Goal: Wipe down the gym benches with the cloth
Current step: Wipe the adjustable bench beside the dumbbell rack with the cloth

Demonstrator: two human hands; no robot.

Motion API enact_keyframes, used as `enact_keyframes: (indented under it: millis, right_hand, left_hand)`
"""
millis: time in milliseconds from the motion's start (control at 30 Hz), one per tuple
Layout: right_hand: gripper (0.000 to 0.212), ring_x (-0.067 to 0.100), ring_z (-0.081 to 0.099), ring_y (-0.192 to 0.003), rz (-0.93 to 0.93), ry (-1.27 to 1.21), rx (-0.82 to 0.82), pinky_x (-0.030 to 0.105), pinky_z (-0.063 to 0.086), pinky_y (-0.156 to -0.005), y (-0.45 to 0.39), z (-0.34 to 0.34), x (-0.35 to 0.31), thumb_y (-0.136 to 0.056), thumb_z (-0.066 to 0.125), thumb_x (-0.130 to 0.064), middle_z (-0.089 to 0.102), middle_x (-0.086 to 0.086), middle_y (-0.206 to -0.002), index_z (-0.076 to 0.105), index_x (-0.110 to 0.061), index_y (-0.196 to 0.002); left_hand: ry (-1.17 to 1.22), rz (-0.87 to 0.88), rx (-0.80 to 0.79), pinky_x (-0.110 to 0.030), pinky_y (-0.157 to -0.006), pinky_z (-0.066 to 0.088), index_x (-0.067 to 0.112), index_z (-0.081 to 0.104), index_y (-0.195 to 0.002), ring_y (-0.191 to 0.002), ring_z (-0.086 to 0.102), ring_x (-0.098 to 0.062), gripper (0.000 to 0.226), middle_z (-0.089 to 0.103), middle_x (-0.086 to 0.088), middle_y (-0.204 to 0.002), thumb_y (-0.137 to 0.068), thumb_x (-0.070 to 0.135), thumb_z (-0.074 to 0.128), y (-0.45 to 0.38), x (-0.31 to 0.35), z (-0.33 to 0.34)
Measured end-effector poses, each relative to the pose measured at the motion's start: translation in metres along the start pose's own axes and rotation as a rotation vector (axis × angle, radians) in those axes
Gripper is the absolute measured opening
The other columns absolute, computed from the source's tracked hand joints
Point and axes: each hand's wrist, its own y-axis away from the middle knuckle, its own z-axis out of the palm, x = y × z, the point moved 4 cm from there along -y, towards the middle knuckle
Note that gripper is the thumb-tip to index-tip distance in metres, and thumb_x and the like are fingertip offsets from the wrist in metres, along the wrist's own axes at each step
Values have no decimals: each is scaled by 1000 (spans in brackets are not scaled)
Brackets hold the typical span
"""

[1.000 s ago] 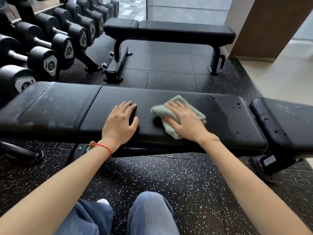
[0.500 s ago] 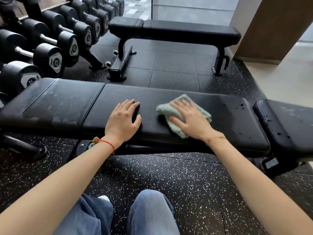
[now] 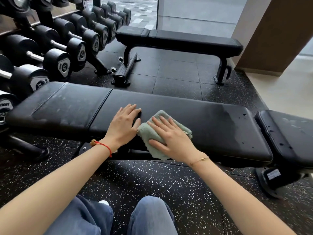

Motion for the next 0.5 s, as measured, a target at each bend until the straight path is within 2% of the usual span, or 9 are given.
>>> enact_keyframes:
  millis: [133, 233, 333, 400, 500]
  right_hand:
    - [58, 8, 12, -149, -40, -60, 38, 26, 1, -123, 11, -4, 17, -98, 34, -60, 24, -11, -159, 30, -36, -151]
    - [56, 14, 14, -150, 148, -81, 27, 25, -1, -122, -41, -2, 38, -99, 41, -52, 26, -5, -160, 32, -32, -151]
    - [59, 20, 9, -151, 282, -25, -4, 35, -1, -123, -107, 6, 30, -100, 37, -51, 19, 1, -162, 26, -28, -153]
    - [60, 21, 7, -151, 225, -44, -17, 37, -3, -123, -134, 17, 0, -100, 35, -52, 17, 2, -163, 24, -28, -154]
    - [58, 18, 8, -151, 10, -80, 6, 33, -3, -123, -123, 29, -43, -99, 37, -54, 21, -4, -162, 27, -34, -152]
  left_hand:
    - [-76, -80, 129, -42, -122, 12, 9, 48, -140, -146, 27, -26, 48, 39, -13, -152, -93, 19, 49, 10, -49, -37]
    - [-124, -220, 142, -44, -122, 11, 9, 45, -143, -146, 25, -27, 50, 37, -13, -153, -94, 19, 52, 21, -95, -57]
    - [-128, -338, 136, -44, -121, 9, 13, 42, -146, -148, 21, -25, 51, 33, -11, -156, -97, 25, 50, 31, -123, -59]
    - [-131, -365, 140, -43, -122, 9, 15, 41, -146, -148, 21, -24, 50, 33, -10, -156, -99, 30, 47, 34, -133, -57]
    - [-149, -362, 156, -42, -122, 9, 16, 41, -147, -147, 21, -25, 50, 33, -9, -156, -100, 33, 45, 34, -136, -55]
